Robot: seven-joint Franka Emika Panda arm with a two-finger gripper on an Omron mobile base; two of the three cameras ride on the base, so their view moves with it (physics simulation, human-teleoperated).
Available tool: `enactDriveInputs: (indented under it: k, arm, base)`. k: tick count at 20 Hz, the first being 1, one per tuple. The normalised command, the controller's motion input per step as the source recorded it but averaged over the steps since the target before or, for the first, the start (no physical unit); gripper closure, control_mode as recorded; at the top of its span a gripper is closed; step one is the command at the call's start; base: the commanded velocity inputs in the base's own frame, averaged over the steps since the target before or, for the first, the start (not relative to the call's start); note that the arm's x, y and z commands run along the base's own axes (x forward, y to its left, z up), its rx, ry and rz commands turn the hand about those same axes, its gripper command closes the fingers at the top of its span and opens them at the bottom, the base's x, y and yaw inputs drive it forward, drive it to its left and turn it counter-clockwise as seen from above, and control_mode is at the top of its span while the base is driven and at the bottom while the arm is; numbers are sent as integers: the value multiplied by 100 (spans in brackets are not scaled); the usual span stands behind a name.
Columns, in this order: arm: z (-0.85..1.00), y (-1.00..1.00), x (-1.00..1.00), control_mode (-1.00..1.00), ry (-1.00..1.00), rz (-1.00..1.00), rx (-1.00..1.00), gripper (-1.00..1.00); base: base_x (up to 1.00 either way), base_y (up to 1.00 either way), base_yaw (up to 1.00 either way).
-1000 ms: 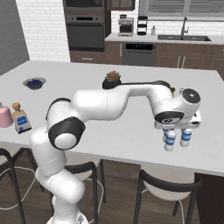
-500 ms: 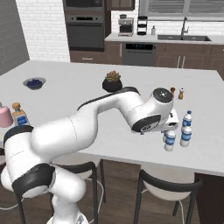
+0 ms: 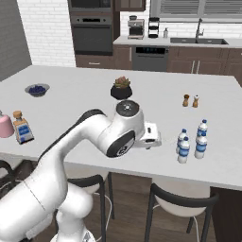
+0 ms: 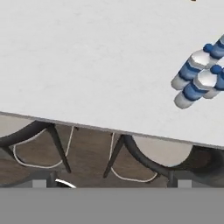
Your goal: Move the plastic bottles in the middle to the plastics group, and the glass bottles in the middle to the glass group.
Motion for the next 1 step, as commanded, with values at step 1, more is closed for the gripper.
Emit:
enactDriveInputs:
  k: [1]
  arm:
    - [24,54,-71,-100,0,-17,0,-100]
  base:
    - [0,0,0]
